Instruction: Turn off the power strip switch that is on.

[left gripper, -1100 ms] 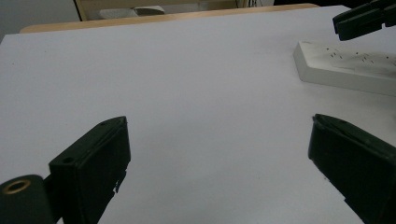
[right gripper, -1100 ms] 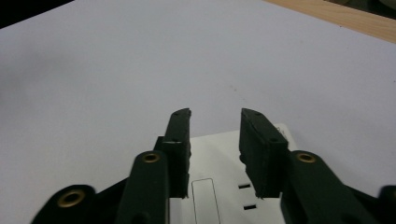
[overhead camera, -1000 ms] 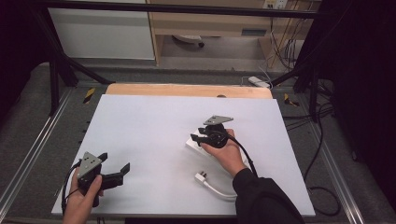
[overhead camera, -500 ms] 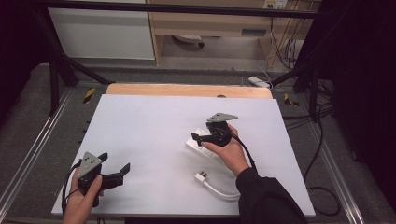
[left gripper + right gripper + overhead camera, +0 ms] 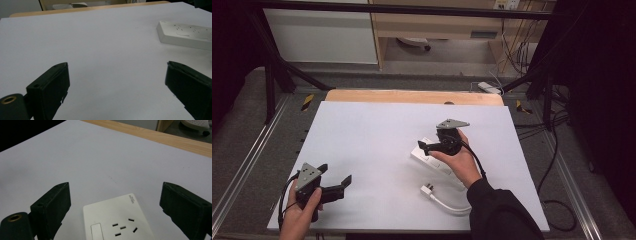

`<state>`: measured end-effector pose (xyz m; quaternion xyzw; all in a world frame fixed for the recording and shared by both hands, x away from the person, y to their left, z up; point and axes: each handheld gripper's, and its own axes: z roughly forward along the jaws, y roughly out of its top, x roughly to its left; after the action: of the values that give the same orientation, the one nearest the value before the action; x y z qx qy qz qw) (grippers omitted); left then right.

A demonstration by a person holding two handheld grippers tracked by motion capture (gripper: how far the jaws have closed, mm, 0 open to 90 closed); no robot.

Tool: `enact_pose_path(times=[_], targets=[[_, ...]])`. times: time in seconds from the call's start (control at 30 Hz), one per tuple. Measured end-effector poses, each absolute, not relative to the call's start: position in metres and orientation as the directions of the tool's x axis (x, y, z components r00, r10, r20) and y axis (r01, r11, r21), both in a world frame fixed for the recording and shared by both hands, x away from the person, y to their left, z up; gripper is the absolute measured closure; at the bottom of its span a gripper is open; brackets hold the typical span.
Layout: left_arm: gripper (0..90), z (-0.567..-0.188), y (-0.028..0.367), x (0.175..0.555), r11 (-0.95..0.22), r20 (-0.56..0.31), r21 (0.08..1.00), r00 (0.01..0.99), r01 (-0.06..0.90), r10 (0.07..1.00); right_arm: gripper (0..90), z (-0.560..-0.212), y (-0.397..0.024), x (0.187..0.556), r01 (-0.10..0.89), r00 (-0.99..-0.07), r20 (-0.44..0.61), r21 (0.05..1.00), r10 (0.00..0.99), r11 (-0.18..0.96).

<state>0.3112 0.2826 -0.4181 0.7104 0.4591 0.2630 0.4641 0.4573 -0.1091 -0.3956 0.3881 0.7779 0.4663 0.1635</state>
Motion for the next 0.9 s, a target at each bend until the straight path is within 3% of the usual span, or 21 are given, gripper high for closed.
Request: enact_pose_path(times=[0.3,0.9], targets=[[5.8,-0.418,0.283,0.311,-0.147,-0.054,0.901,0.44,0.409,0.896,5.8,-0.386,-0.113,0.455,0.432,-0.629,0.099,0.869,0.771,0.241],[5.8,-0.418,0.282,0.311,-0.146,-0.055,0.901,0.442,0.409,0.896,6.6,-0.358,-0.13,0.447,0.339,-0.614,0.082,0.926,0.785,0.168]])
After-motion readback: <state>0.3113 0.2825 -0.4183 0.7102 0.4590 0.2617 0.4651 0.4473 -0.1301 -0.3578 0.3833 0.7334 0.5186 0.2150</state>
